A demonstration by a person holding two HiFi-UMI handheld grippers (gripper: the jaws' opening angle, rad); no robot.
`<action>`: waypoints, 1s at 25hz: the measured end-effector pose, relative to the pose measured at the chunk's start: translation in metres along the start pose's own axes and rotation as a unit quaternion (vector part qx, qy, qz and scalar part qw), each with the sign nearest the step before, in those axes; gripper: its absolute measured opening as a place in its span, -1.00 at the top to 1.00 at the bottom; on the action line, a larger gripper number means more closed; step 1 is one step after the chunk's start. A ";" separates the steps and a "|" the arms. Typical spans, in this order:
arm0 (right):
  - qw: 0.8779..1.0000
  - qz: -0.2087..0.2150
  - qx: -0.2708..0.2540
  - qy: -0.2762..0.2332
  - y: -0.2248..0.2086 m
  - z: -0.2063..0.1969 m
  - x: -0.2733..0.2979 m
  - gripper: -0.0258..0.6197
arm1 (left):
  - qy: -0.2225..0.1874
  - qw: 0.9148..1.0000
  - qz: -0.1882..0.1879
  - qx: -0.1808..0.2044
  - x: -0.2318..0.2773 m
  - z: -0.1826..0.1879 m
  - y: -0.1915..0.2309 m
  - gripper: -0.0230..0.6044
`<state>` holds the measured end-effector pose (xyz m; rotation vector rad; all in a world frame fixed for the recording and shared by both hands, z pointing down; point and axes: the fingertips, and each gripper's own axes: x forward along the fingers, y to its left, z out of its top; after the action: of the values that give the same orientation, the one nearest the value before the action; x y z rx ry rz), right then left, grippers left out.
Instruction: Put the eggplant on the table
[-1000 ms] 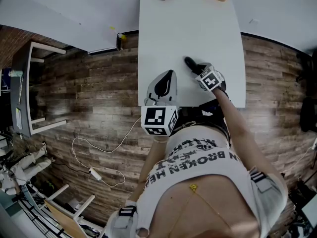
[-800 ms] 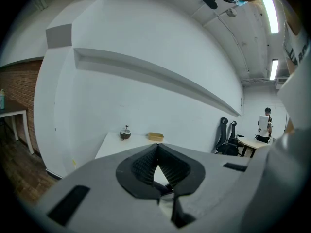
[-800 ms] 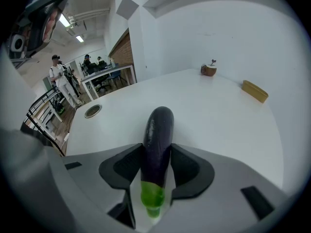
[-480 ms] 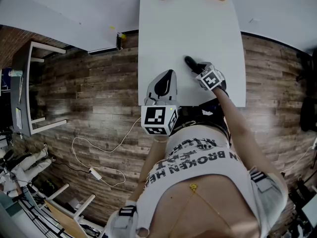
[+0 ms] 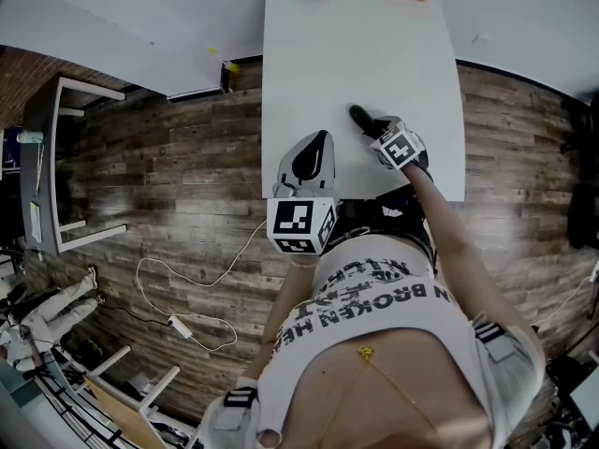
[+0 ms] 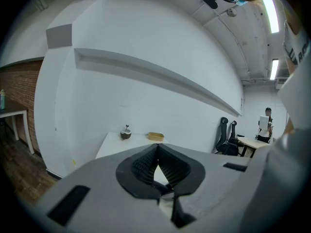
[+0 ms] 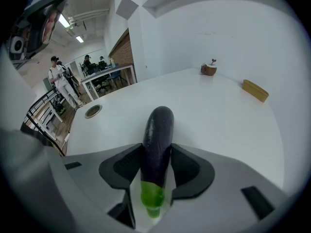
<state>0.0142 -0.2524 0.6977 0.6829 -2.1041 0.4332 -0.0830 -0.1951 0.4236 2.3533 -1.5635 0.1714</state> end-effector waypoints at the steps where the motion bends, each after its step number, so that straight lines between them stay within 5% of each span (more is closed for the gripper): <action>1: 1.000 -0.001 0.000 0.001 0.000 0.000 0.000 0.35 | 0.000 1.000 -0.001 0.000 0.000 0.000 0.000 0.91; 25: 0.999 0.028 -0.012 -0.023 0.001 0.013 -0.015 0.15 | 0.003 1.000 -0.005 -0.002 0.003 0.001 -0.001 0.91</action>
<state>0.0124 -0.2542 0.6782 0.6256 -2.1720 0.4254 -0.0808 -0.1979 0.4237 2.3540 -1.5484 0.1715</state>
